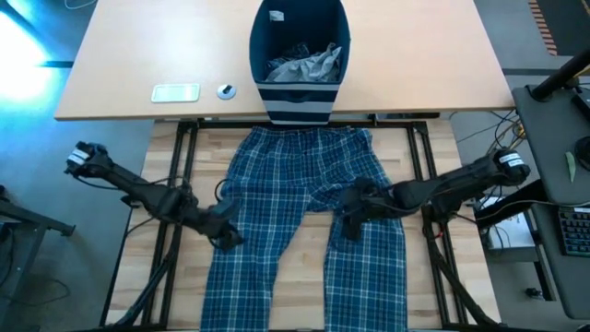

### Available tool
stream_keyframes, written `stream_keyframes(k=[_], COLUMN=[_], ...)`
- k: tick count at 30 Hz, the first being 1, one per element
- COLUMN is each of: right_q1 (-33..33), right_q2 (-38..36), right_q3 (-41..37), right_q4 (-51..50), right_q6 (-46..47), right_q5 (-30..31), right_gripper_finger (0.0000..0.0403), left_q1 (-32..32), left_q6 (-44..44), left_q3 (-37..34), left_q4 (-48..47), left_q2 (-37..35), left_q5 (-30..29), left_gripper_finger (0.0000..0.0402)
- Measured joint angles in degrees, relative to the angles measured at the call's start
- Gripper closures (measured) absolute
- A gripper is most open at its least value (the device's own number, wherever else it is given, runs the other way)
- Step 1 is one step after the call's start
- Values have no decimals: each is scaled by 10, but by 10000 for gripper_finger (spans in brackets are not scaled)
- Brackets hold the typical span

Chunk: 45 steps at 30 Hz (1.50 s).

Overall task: Fold Laundry from Bin
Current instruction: Fold the blue patterned pants

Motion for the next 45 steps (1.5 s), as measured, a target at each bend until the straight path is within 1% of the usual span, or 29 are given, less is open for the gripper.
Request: stream_keyframes(k=[2, 5, 9, 12, 15, 17, 20, 24, 25, 27, 29, 31, 32, 34, 36, 38, 39, 40, 41, 42, 45], right_q1=[19, 50, 79, 84, 81, 73, 60, 43, 39, 31, 28, 28, 28, 25, 15, -4, -14, -23, -30, -37, -51], right_q2=[0, 0, 4, 33, 88, 138, 222, 326, 349, 393, 429, 461, 471, 498, 526, 559, 573, 581, 588, 591, 585], right_q3=[11, 18, 13, 11, 25, 56, 121, 201, 220, 258, 294, 324, 339, 369, 400, 443, 462, 487, 515, 544, 625], right_q4=[2, 17, 71, 124, 178, 194, 191, 186, 178, 137, 69, 14, 10, 34, 56, 115, 119, 109, 114, 112, 43], right_q6=[0, 0, -8, -24, -48, -61, -69, -75, -73, -66, -49, -34, -33, -31, -26, -9, -2, 2, 5, 4, -39], right_q5=[1, 13, 14, 13, 9, -6, -30, -43, -55, -76, -82, -82, -81, -86, -87, -76, -71, -73, -58, -62, -54], right_gripper_finger=[204, 204, 204, 204, 204, 204, 204, 204, 204, 204, 204, 204, 204, 204, 204, 204, 204, 204, 204, 204, 204], left_q1=[-14, -23, -24, -38, -58, -73, -96, -105, -105, -105, -105, -105, -105, -103, -101, -100, -99, -99, -100, -101, -108], left_q6=[-4, -6, -10, -15, -31, -53, -90, -106, -105, -98, -80, -60, -43, -9, 19, 46, 57, 65, 71, 76, 90], left_q3=[13, 32, 63, 67, 46, 19, -29, -90, -105, -130, -147, -154, -154, -152, -143, -126, -118, -111, -105, -96, -55], left_q4=[-1, -32, -106, -135, -126, -108, -77, 11, 36, 51, 46, 17, -1, -18, -29, -26, -30, -44, -71, -104, -204], left_q2=[15, 39, 70, 83, 88, 90, 90, 90, 92, 101, 108, 108, 104, 90, 80, 66, 63, 61, 58, 53, 28], left_q5=[-1, 7, 49, 65, 75, 77, 68, 37, 31, 28, 35, 45, 44, 36, 11, -14, -23, -30, -30, -29, -31], left_gripper_finger=[164, 168, 169, 169, 168, 169, 169, 169, 169, 169, 169, 169, 169, 169, 169, 169, 169, 169, 169, 169, 169])
